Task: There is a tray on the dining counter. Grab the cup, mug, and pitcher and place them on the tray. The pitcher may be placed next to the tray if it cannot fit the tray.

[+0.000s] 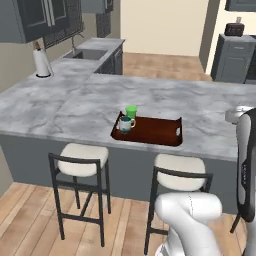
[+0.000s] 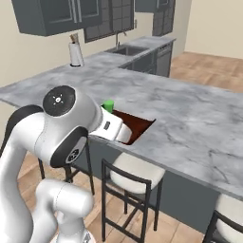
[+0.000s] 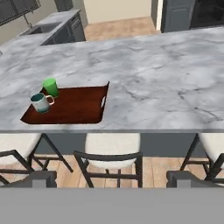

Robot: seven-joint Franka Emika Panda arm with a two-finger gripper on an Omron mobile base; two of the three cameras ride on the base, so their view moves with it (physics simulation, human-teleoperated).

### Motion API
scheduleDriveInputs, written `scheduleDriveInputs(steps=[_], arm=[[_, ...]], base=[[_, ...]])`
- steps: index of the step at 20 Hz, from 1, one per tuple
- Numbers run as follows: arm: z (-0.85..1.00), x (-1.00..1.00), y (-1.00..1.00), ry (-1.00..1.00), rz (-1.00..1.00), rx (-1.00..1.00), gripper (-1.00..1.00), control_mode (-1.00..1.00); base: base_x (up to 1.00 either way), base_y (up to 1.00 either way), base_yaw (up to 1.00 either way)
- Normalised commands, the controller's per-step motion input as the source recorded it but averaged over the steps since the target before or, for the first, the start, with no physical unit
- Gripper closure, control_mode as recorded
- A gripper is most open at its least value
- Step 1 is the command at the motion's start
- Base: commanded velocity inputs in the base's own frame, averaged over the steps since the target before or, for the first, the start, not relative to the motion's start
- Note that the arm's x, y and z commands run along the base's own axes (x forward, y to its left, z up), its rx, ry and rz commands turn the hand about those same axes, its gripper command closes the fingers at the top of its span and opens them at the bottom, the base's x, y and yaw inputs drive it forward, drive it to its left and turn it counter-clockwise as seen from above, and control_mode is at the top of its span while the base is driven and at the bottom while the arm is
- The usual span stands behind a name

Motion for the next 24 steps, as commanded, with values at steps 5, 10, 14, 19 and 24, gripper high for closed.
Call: scheduleDriveInputs(steps=[5, 10, 14, 19, 24], arm=[[0.00, 0.00, 0.00, 0.00, 0.00, 0.00, -1.00, 1.00], [0.00, 0.00, 0.00, 0.00, 0.00, 0.00, -1.00, 1.00], [0.00, 0.00, 0.00, 0.00, 0.00, 0.00, -1.00, 1.00], [0.00, 0.00, 0.00, 0.00, 0.00, 0.00, -1.00, 1.00], [0.00, 0.00, 0.00, 0.00, 0.00, 0.00, -1.00, 1.00]], base=[[-1.00, -0.97, -0.03], [-0.71, -1.00, -0.20], [-0.29, -1.00, -0.21], [0.00, -1.00, -0.21], [0.00, -1.00, -0.16]])
